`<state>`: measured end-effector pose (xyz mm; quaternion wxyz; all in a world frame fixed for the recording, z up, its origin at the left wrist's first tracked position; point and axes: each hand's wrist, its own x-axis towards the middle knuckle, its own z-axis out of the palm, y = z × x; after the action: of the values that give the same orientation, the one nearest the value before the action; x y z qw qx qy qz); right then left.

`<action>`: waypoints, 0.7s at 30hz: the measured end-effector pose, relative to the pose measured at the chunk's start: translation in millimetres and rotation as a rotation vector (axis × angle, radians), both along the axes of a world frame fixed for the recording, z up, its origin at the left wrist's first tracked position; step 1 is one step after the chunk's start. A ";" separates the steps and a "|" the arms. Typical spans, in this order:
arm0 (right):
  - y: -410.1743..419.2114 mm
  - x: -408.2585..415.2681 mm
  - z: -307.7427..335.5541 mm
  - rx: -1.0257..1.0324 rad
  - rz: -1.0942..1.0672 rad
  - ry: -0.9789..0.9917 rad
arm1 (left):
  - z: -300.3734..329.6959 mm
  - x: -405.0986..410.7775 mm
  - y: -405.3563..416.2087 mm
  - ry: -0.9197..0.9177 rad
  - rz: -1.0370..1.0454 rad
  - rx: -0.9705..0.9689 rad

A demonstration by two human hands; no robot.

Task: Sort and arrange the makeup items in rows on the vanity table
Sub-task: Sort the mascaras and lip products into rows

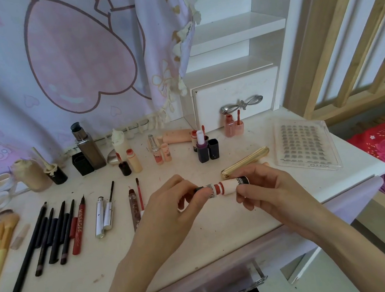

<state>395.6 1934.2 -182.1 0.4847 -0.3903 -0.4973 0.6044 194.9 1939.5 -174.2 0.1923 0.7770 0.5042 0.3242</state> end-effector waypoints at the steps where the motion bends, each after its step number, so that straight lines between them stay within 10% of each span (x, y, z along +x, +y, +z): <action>1: -0.7 -0.8 0.3 -0.006 0.001 0.011 | 0.7 -0.4 -1.4 -0.016 0.005 -0.010; 9: -3.8 -17.6 -4.9 -0.175 0.091 0.261 | 14.8 7.6 -8.5 -0.689 0.044 -0.140; 21: -6.9 -43.1 -0.4 -0.427 0.102 0.574 | 13.0 10.7 -14.0 -0.495 0.063 -0.079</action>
<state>352.4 1927.3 -182.5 0.4814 -0.2722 -0.2223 0.8030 205.6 1925.6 -161.1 0.3299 0.6499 0.4778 0.4905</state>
